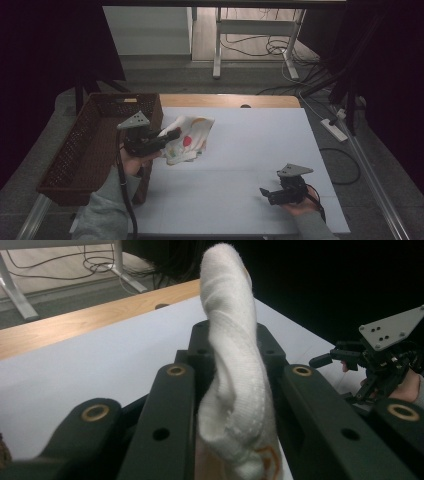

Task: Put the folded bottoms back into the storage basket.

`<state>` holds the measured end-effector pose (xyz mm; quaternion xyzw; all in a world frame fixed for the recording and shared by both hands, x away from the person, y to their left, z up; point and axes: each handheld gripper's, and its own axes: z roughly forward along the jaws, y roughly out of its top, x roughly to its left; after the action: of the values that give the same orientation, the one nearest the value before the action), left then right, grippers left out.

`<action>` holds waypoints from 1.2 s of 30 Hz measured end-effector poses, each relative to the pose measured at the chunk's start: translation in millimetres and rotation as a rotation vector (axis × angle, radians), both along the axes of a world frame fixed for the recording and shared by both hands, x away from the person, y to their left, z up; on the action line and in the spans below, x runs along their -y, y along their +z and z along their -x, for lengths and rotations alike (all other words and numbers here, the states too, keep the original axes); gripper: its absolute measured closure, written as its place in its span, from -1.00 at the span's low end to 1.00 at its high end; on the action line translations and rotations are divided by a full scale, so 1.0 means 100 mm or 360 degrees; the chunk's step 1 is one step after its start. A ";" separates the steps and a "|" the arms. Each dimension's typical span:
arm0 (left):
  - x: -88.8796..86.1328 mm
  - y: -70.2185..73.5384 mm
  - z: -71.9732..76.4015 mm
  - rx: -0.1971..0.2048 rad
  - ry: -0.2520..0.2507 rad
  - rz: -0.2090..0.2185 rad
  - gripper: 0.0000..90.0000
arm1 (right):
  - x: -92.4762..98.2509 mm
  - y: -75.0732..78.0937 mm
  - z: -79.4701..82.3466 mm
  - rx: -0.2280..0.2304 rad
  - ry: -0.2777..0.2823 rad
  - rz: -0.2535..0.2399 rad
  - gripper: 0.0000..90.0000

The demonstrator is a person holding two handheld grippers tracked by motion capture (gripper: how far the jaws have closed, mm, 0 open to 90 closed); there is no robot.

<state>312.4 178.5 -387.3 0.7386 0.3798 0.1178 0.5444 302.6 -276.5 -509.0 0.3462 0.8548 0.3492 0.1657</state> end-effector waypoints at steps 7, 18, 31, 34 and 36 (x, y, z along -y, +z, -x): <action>-0.08 0.04 0.03 0.0013 0.0015 0.0007 0.67 | 0.00 0.00 0.00 0.0001 -0.0001 -0.0002 -0.80; -0.23 0.08 0.04 0.0018 0.0054 0.0028 0.67 | 0.00 0.00 0.00 -0.0002 -0.0002 -0.0001 -0.80; -0.39 0.14 0.08 0.0038 0.0088 0.0050 0.67 | 0.00 0.00 0.00 0.0000 -0.0007 0.0001 -0.80; -0.42 0.15 0.08 0.0041 0.0099 0.0063 0.67 | 0.00 0.00 0.00 0.0001 -0.0008 0.0000 -0.80; -0.44 0.15 0.09 0.0044 0.0104 0.0064 0.67 | 0.00 0.00 0.00 0.0001 -0.0008 -0.0001 -0.80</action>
<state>303.5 222.2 -372.2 0.7130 0.3984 0.1380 0.5602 302.6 -276.6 -508.9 0.3483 0.8539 0.3490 0.1668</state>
